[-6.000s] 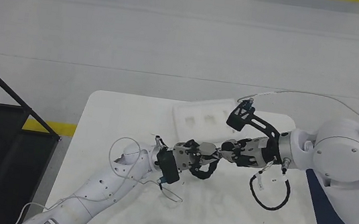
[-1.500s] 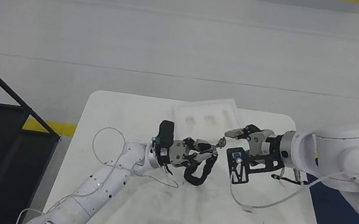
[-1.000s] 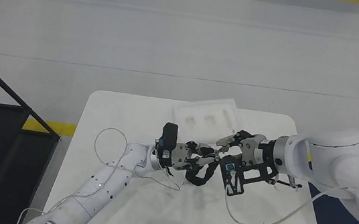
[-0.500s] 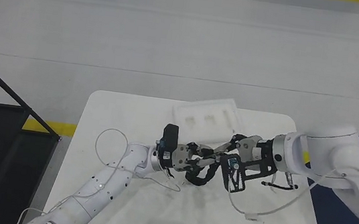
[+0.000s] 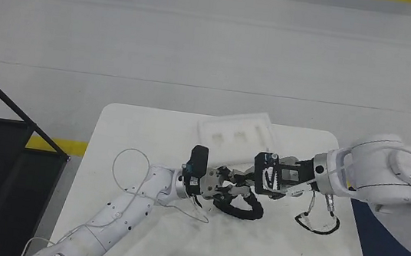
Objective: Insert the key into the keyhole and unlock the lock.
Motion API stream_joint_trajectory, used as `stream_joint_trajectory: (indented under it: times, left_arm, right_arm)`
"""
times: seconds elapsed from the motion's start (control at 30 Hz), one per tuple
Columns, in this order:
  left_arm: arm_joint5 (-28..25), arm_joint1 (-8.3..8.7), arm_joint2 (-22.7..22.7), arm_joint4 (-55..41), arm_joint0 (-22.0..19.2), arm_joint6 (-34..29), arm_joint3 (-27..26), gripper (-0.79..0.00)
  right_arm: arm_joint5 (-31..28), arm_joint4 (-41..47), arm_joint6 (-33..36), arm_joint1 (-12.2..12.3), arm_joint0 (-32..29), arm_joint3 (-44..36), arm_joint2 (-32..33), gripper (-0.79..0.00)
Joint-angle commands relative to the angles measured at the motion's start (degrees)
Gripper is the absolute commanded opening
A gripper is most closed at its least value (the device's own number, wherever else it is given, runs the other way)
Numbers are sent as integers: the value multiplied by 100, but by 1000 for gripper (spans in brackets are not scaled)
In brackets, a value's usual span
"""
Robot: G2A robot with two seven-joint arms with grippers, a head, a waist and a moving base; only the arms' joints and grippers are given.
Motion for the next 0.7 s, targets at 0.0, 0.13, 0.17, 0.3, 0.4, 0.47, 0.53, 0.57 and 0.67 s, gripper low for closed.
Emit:
stream_joint_trajectory:
  times: [0.0,0.13,0.17,0.3,0.4,0.47,0.53,0.57,0.67]
  left_arm:
    - [16,-4,14,-4,3,11,-5,-785]
    - [41,-5,38,55,-3,-15,-1,-785]
    - [65,-2,38,92,-7,-38,8,-785]
    - [527,41,-41,568,-26,-544,158,-785]
    - [810,80,-82,928,-18,-1039,200,-785]
    - [866,105,-75,1179,-24,-1373,177,-785]
    - [809,123,-57,1278,-5,-1576,144,-785]
    - [826,133,-48,1398,-20,-1753,134,-785]
    - [810,147,-18,1539,-27,-2162,127,-785]
  right_arm:
    - [161,427,167,6,30,7,24,-785]
    - [252,902,508,13,67,42,26,-394]
    - [264,967,562,12,79,54,31,0]
    - [384,1000,512,37,87,194,214,0]
    - [521,824,314,101,-57,208,444,0]
    - [557,729,173,146,-184,180,592,0]
    - [555,667,75,188,-322,145,711,0]
    - [563,650,21,207,-388,129,768,0]
    - [603,561,-181,255,-589,76,934,0]
